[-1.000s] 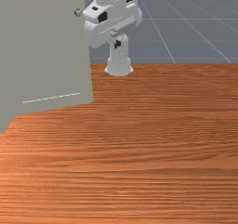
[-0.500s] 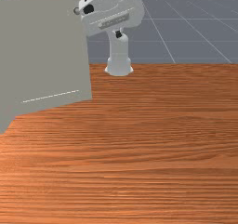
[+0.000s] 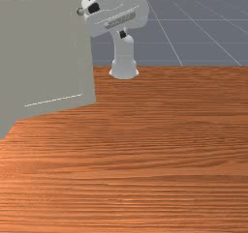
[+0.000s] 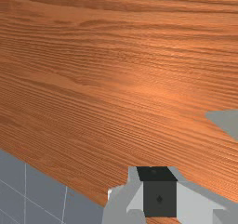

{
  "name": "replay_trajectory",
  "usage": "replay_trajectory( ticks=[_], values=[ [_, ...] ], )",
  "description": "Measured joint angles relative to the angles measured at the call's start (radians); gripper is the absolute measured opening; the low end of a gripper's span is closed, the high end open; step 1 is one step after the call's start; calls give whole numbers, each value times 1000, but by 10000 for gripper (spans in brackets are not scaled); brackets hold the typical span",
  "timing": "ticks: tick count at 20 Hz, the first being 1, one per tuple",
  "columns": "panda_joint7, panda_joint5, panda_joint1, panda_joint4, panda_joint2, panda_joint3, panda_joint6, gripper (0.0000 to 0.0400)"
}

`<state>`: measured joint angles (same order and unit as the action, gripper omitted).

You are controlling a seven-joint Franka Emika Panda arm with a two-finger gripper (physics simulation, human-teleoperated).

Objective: Close the cabinet door

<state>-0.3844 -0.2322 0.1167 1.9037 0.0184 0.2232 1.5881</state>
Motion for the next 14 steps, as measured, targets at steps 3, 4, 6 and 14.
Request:
replay_trajectory(
  ticks=[3, 4, 6, 14],
  values=[
    [109, 19, -32, -23, -17, -40, -7, 0],
    [150, 28, -45, -29, -22, -55, -12, 0],
    [234, 47, -62, -34, -26, -77, -16, 0],
    [606, 134, 258, -62, -57, 254, -20, 0]
  ],
)
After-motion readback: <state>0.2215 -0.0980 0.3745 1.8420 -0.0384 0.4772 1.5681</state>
